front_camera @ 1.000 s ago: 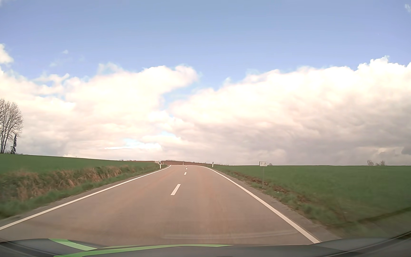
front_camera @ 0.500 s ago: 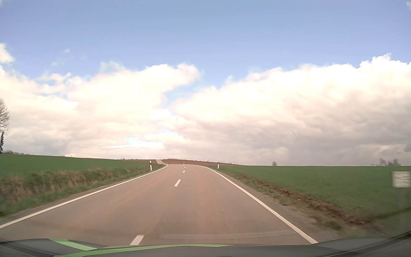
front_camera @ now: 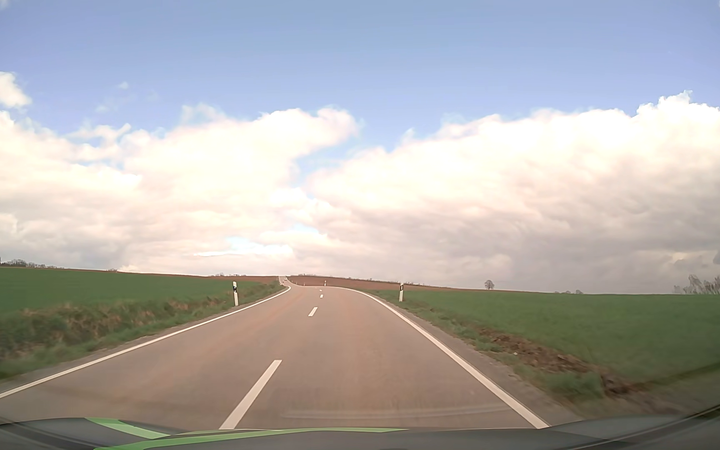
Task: Follow the waypoints while adhering to traffic rules and regulations
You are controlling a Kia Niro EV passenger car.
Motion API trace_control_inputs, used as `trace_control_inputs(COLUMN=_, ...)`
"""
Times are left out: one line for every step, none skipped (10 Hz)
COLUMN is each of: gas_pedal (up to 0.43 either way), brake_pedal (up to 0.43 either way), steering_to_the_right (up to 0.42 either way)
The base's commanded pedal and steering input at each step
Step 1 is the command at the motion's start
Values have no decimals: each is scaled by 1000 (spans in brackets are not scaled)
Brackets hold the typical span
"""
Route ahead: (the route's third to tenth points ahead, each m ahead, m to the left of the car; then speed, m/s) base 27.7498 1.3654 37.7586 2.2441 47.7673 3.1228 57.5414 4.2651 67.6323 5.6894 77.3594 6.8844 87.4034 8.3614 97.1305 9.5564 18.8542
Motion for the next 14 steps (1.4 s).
trace_control_inputs(gas_pedal=319, brake_pedal=0, steering_to_the_right=-11)
trace_control_inputs(gas_pedal=319, brake_pedal=0, steering_to_the_right=-11)
trace_control_inputs(gas_pedal=319, brake_pedal=0, steering_to_the_right=-11)
trace_control_inputs(gas_pedal=319, brake_pedal=0, steering_to_the_right=-11)
trace_control_inputs(gas_pedal=319, brake_pedal=0, steering_to_the_right=-11)
trace_control_inputs(gas_pedal=319, brake_pedal=0, steering_to_the_right=-11)
trace_control_inputs(gas_pedal=319, brake_pedal=0, steering_to_the_right=-11)
trace_control_inputs(gas_pedal=319, brake_pedal=0, steering_to_the_right=-11)
trace_control_inputs(gas_pedal=319, brake_pedal=0, steering_to_the_right=-13)
trace_control_inputs(gas_pedal=319, brake_pedal=0, steering_to_the_right=-14)
trace_control_inputs(gas_pedal=319, brake_pedal=0, steering_to_the_right=-14)
trace_control_inputs(gas_pedal=319, brake_pedal=0, steering_to_the_right=-14)
trace_control_inputs(gas_pedal=319, brake_pedal=0, steering_to_the_right=-14)
trace_control_inputs(gas_pedal=319, brake_pedal=0, steering_to_the_right=-14)
